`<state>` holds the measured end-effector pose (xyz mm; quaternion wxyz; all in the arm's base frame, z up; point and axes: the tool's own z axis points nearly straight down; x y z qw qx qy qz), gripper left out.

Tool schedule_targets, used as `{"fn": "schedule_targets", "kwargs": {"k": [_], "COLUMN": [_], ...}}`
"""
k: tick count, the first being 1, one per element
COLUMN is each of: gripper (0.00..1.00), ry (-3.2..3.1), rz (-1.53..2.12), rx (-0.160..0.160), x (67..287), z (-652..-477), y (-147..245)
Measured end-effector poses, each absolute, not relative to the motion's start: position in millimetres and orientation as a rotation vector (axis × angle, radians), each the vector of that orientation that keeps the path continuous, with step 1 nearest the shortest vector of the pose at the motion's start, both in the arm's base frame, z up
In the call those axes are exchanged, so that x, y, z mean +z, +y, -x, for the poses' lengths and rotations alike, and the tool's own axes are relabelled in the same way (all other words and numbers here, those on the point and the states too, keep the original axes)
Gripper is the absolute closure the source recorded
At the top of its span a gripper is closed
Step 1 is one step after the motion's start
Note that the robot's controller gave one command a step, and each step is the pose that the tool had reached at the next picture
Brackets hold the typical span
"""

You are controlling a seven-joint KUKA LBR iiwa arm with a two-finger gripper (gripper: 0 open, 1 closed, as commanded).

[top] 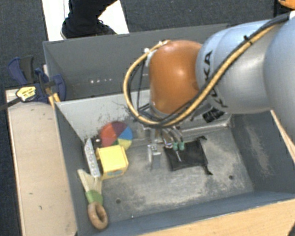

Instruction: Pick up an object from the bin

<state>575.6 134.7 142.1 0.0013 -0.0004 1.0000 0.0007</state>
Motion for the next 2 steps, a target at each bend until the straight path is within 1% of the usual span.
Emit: {"fn": "schedule_targets", "kwargs": {"k": [1,2], "gripper": [0.00,0.00], "ry": [3.136,3.140], "rz": [0.012,0.085], "rx": [0.005,0.003], "x": [98,104], "z": [-583.4,-580.7], "y": [199,149]}}
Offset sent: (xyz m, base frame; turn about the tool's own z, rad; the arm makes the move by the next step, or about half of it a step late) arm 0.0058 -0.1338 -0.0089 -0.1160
